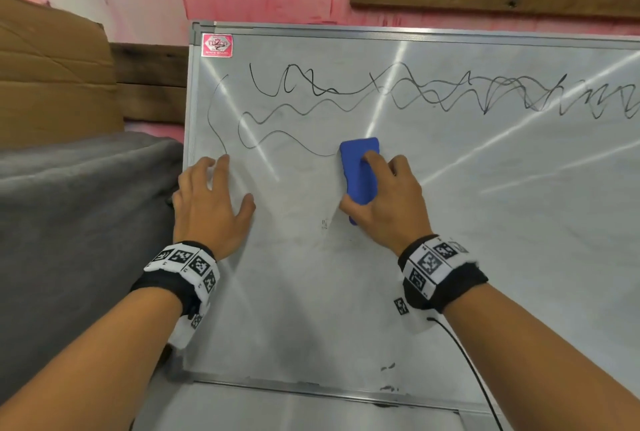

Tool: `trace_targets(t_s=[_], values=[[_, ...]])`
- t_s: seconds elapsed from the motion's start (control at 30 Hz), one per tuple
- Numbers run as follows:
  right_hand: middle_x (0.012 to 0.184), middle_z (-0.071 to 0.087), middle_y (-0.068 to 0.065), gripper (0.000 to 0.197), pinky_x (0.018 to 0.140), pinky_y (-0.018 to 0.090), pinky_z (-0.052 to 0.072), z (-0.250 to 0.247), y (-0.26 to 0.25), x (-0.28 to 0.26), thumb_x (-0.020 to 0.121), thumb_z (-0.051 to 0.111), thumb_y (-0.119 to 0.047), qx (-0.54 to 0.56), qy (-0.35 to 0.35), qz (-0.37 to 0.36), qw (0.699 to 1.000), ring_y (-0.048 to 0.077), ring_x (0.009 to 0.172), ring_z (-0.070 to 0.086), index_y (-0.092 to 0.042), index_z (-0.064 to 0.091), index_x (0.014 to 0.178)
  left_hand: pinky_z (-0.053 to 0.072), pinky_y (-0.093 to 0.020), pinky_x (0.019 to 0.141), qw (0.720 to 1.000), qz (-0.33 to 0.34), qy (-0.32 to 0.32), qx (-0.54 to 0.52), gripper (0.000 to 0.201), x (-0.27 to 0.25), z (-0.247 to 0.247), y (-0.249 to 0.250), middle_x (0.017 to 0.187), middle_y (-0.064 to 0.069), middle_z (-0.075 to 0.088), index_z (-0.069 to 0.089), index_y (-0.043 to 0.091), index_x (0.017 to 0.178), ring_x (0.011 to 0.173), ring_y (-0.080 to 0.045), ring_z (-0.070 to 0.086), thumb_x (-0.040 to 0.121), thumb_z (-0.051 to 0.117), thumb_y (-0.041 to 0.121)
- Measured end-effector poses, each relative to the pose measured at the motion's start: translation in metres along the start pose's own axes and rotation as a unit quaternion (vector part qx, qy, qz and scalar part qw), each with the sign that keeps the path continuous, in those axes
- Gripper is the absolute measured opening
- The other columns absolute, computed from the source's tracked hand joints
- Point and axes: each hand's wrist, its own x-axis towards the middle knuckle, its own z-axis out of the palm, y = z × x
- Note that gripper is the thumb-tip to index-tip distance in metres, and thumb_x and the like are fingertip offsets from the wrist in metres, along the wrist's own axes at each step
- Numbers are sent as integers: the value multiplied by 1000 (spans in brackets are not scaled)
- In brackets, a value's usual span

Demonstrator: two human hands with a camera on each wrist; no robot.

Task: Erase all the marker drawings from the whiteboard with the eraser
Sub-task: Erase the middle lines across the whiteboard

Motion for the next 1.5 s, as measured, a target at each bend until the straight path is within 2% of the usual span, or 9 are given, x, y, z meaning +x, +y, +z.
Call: trace_targets(t_s=[0.13,0.37,0.57,0.7,0.83,0.9,1.1,1.3,1.5], values=[[102,42,3,66,63,28,42,0,-15,20,77,73,-47,2,15,13,1000,19,76,48,-23,47,133,32,-56,111,999,-40,3,-29,70,10,-2,-11,154,-16,27,27,17,153,141,-37,23,95,56,43],[97,39,1,64,60,36,54,22,-32,-7,77,71,-50,-46,-66,-30,996,22,70,48,-23,47,130,23,-48,121,983,-106,-15,-146,70,18,6,-26,161,-17,14,11,16,159,146,-37,20,103,43,43],[99,39,2,65,64,35,53,25,-45,9,77,69,-51,-33,-53,-28,998,23,73,48,-24,46,132,19,-42,120,952,-200,-12,-234,64,27,5,-28,160,-18,29,11,13,160,148,-34,25,107,31,42],[97,39,1,64,62,36,54,35,-47,-11,80,67,-52,-46,-77,-35,995,22,73,48,-24,45,133,26,-45,119,935,-222,4,-277,55,32,8,-35,150,-16,44,37,10,151,140,-33,38,107,28,40],[101,39,2,66,63,33,52,37,-57,11,79,69,-51,-37,-64,-40,996,23,75,49,-23,45,134,45,-42,107,853,-310,28,-418,43,43,5,-39,122,-4,67,66,17,122,116,-24,61,101,35,37],[101,39,3,66,63,33,51,39,-65,21,79,69,-50,-27,-56,-44,997,24,75,49,-23,46,135,49,-48,103,835,-319,7,-449,42,47,4,-46,111,-4,71,70,19,110,107,-25,65,93,37,40],[95,36,1,62,58,30,46,57,-67,0,80,69,-49,-47,-83,-86,992,23,76,43,-22,51,132,51,-56,98,830,-306,-52,-463,27,49,6,-61,109,-7,70,64,29,102,105,-32,66,88,42,35],[100,36,2,62,61,33,49,53,-86,38,81,68,-49,-60,-51,-93,993,22,85,43,-22,53,134,50,-49,102,844,-262,-98,-457,25,50,5,-72,115,-3,68,59,25,116,109,-25,64,105,36,26],[94,35,2,61,54,30,46,65,-86,10,77,72,-45,-58,-73,-123,988,21,78,40,-19,58,130,51,-47,101,857,-231,-106,-448,25,50,9,-80,113,0,70,61,28,111,110,-24,65,107,37,24]])
